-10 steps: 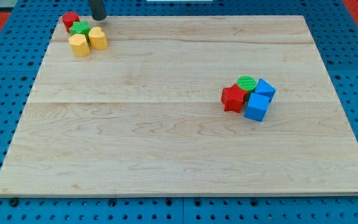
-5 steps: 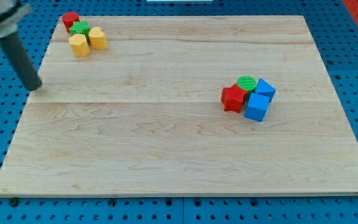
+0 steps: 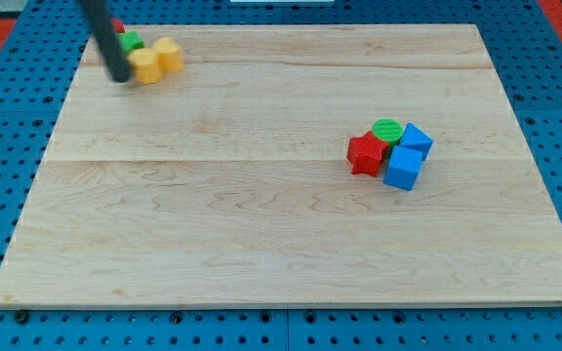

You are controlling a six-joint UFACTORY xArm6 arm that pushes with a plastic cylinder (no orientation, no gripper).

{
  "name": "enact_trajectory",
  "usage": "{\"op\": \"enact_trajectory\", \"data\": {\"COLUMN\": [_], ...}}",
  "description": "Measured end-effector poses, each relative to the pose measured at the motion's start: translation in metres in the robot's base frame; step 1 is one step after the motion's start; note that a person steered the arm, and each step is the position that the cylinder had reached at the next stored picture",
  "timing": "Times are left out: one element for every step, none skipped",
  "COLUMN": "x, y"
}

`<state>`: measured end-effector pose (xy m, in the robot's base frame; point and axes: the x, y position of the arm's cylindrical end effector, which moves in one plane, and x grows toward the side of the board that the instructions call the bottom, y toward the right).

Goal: Nudge the yellow heart along with yellow hexagon slightly towards up and down

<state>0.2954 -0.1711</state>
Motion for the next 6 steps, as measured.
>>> {"op": "enact_trajectory", "data": {"x": [0.000,0.017,-0.014,-0.096,-0.103,-0.103], "y": [0.094,0.100,0.135,0.143,0.124,0.092]}}
